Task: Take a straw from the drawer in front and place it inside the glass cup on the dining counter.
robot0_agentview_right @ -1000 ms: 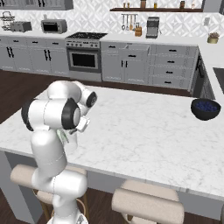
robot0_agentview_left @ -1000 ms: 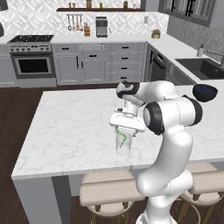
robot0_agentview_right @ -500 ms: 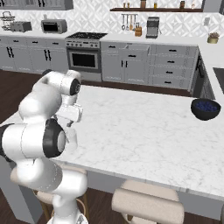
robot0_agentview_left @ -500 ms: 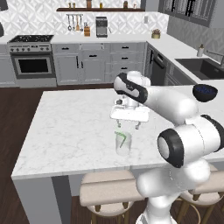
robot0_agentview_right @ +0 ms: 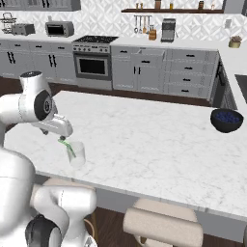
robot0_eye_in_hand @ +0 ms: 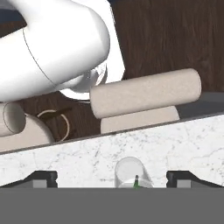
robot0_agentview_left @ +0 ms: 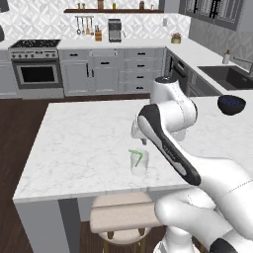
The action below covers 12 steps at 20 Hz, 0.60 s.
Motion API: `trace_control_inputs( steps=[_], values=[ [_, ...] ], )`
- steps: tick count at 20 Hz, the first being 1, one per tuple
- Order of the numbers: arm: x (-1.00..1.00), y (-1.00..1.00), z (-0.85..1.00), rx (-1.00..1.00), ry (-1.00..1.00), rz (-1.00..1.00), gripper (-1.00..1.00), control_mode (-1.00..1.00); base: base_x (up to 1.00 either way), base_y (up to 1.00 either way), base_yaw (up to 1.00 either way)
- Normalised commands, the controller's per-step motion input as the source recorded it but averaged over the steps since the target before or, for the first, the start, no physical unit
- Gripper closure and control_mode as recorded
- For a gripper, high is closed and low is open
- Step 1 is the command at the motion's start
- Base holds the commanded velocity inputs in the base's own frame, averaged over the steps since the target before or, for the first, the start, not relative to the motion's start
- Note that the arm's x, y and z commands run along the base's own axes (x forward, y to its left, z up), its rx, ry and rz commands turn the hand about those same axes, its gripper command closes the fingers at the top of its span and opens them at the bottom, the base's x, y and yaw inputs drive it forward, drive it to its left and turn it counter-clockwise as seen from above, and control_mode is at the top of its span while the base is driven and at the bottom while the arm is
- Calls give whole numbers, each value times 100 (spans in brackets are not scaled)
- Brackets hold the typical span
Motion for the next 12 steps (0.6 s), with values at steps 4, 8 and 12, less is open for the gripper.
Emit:
trace_control_inputs(
  steps=[4,8,12],
  values=[
    [-100,-7,39,-4,-51,0,-100,-100,0,0,0],
    [-84,-4,29,0,-31,0,-100,-100,0,0,0],
    [-41,-2,22,1,-6,0,-100,-100,0,0,0]
  ],
)
